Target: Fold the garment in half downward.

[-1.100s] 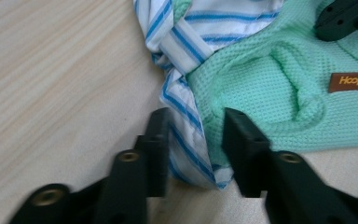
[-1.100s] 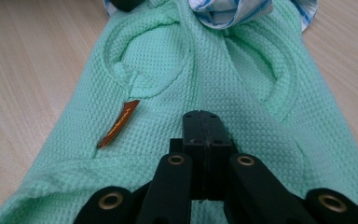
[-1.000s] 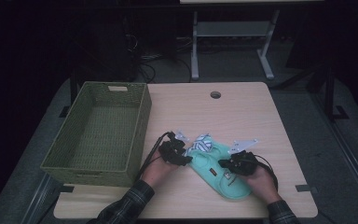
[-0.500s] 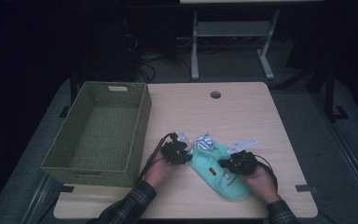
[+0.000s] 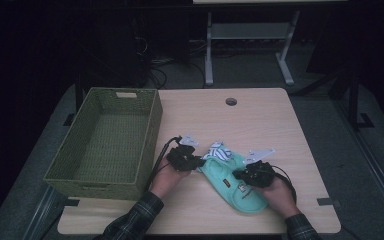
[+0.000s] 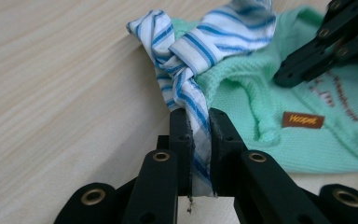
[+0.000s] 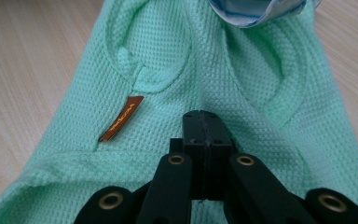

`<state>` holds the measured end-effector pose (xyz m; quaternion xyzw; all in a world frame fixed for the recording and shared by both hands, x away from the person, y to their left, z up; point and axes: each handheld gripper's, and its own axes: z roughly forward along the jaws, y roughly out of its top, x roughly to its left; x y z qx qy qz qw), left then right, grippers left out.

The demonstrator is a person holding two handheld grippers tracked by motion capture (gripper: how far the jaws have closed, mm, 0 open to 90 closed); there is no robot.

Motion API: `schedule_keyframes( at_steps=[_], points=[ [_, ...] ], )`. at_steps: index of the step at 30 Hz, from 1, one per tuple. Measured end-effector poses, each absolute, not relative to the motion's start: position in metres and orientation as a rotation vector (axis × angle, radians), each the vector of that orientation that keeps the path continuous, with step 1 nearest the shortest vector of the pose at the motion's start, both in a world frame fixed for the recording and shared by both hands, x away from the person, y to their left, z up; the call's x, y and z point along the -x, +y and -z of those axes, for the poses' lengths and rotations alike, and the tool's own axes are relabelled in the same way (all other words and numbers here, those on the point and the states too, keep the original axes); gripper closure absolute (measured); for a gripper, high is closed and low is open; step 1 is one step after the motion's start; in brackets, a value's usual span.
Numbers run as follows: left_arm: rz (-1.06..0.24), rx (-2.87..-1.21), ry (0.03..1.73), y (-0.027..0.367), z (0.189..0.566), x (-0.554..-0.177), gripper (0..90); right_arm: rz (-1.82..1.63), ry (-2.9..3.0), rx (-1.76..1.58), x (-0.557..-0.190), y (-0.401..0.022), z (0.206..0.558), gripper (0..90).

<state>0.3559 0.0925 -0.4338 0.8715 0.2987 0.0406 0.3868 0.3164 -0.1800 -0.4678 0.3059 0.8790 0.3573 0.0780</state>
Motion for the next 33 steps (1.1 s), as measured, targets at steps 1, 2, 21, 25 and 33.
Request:
schedule_keyframes(
  at_steps=[1,2,21,25,33],
  points=[
    [-0.103,-2.21,0.763,0.093,0.432,-0.356,81.0,-1.078,2.631,-0.917,-0.317,-0.179,0.468,89.6],
    [-0.101,-2.198,0.762,0.094,0.43,-0.356,81.0,-1.08,2.63,-0.916,-0.317,-0.178,0.468,89.6],
    [-0.162,-2.112,0.722,0.108,0.395,-0.353,81.2,-1.097,2.6,-0.901,-0.34,-0.142,0.47,89.6],
    [-0.201,-2.116,0.719,0.11,0.393,-0.353,81.2,-1.129,2.567,-0.891,-0.331,-0.155,0.457,89.6],
    [-0.253,-2.128,0.739,0.113,0.392,-0.355,81.2,-1.115,2.543,-0.967,-0.302,-0.19,0.456,89.6]
  ],
)
